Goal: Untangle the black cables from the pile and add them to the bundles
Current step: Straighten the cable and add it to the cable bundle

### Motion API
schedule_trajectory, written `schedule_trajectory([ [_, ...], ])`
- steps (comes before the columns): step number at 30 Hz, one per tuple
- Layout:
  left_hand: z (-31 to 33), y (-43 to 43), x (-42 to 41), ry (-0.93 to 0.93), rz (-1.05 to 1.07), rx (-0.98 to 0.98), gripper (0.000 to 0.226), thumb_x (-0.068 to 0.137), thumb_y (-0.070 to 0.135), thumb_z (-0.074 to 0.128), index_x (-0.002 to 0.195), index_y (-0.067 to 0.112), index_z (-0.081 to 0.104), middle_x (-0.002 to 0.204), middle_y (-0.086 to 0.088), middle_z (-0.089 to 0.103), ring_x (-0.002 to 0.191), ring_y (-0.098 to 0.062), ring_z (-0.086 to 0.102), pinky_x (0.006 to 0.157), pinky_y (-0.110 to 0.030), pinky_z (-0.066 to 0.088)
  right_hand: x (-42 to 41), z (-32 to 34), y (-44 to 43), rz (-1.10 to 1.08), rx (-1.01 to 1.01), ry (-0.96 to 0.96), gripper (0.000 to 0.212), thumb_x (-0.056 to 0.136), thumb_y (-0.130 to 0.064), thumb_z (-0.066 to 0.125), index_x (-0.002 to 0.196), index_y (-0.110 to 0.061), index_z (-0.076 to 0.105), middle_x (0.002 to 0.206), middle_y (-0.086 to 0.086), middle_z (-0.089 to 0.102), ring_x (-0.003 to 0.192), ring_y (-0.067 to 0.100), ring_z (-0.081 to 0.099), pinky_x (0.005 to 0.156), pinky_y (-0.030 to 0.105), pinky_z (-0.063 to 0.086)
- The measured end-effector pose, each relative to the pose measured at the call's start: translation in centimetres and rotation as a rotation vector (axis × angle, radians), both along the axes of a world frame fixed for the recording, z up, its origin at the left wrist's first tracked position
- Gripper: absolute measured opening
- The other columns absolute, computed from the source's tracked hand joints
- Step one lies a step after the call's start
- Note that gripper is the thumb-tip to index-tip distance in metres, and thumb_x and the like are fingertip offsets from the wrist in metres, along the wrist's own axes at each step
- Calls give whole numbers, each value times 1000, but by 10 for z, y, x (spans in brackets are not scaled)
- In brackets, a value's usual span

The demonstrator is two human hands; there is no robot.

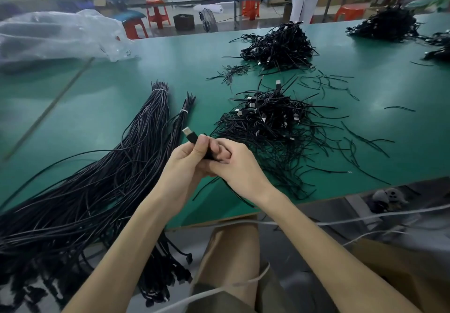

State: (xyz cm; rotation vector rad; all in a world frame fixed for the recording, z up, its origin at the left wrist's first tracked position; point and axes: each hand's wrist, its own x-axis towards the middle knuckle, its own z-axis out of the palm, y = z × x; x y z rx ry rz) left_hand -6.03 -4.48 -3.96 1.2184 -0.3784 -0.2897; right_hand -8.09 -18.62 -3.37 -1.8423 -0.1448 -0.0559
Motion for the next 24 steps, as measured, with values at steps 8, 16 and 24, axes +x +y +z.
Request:
schedule_trajectory([
  [8,8,25,3,-19,-173,125,23,100,15,52,108,2,69,113,-18,71,107,-31,63,94,-45,45,3,-11,-2,72,113,62,31,83,0,74,114,-6,69,101,19,75,98,36,73,94,57,56],
  [16,6,27,1,-46,-193,175,20,103,12,49,103,4,68,114,-22,69,104,-28,65,84,-34,53,4,-18,-1,155,274,101,39,85,15,68,121,2,66,109,25,71,99,32,70,92,54,59],
  [24,3,31,1,-125,40,275,23,95,6,63,110,-8,72,112,-23,75,110,-35,71,102,-38,54,4,-21,0,-61,35,-78,35,80,-8,83,112,-13,71,109,11,67,103,26,66,96,47,53],
])
